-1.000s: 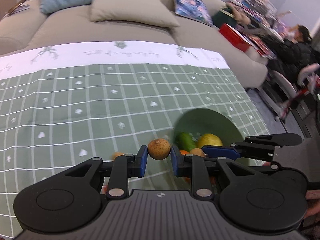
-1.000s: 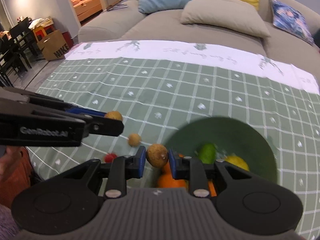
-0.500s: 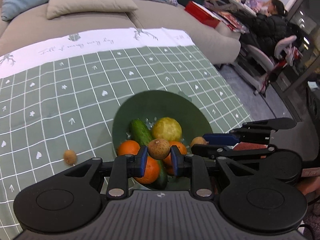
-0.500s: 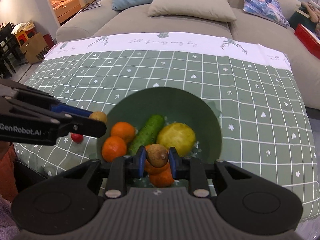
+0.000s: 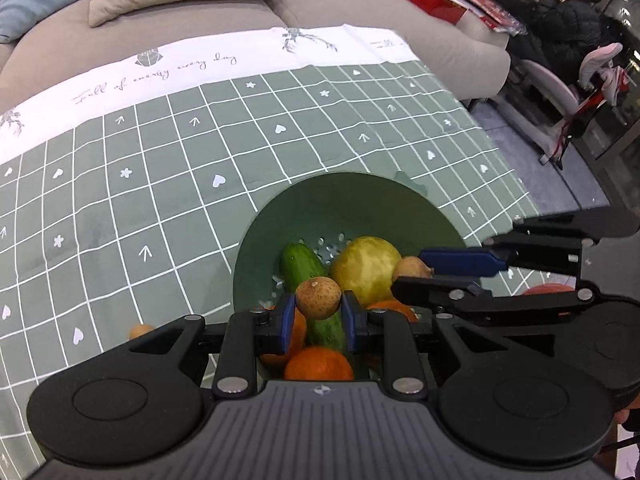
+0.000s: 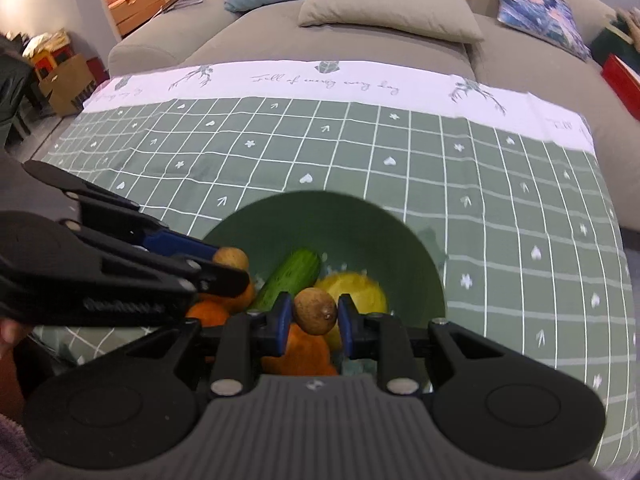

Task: Organize fruits
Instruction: 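Carry both longans into the colander and lower them onto the fruit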

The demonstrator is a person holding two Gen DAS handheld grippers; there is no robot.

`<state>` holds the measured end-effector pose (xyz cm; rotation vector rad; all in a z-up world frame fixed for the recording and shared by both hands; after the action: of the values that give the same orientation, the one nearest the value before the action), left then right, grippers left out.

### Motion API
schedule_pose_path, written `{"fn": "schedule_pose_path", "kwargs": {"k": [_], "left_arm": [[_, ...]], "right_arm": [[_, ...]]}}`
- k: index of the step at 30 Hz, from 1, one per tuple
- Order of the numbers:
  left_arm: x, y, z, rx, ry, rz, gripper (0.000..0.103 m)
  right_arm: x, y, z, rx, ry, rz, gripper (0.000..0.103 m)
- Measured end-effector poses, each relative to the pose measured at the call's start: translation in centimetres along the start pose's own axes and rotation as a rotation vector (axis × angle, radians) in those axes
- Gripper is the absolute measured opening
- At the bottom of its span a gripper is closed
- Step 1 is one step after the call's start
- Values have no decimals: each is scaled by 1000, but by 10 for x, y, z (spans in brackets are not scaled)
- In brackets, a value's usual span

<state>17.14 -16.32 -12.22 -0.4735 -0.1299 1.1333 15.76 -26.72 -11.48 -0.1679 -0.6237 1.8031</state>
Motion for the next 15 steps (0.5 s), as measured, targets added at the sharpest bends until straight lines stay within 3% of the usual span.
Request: {"fn": "schedule_pose_path", "kwargs": {"k": [15], "left_arm": [[15, -5, -28, 74, -66, -4, 27]], "right_arm": [[-16, -19, -42, 36, -4, 100, 20]]}}
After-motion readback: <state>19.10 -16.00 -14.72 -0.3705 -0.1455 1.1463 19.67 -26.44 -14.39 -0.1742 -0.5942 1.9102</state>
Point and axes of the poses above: each gripper's, at about its wrist camera, not at the fingertips, and z roughly against the way its jaws point, x to its left, y to its underside, the point moved 6 cm from there along -z, roughly the way its jaws point, and after that the axes turned 7 degrees about -y, right-handed, at the moved point
